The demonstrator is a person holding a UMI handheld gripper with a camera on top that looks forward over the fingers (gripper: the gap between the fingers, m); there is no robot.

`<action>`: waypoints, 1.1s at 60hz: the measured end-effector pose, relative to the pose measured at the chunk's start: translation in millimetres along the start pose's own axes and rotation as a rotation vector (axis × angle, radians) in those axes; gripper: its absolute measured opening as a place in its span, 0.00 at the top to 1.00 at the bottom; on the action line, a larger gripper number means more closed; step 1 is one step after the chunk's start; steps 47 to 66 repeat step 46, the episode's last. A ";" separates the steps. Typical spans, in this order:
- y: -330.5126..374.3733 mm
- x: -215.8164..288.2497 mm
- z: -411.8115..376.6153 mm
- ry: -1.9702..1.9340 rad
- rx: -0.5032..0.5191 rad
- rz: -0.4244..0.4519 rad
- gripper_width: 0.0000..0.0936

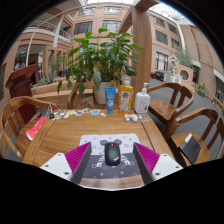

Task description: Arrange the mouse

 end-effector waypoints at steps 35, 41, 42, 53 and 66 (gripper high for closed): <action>170.1 -1.4 -3.2 0.027 0.010 0.089 0.09; 177.4 -3.2 -1.3 0.033 0.012 0.092 0.09; 175.6 -5.1 -1.3 0.037 0.011 0.094 0.09; 176.9 -7.4 0.9 0.035 0.004 0.086 0.09; 176.9 -7.4 0.9 0.035 0.004 0.086 0.09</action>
Point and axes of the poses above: the point between the fingertips, and its own axes, seen from behind it with the camera up: z to the right, x up, y backward, against the way the camera looks, the point moved 5 cm from there along y, backward, against the way the camera looks, and after that the axes turned 2 degrees about z, right-handed, at the moved point
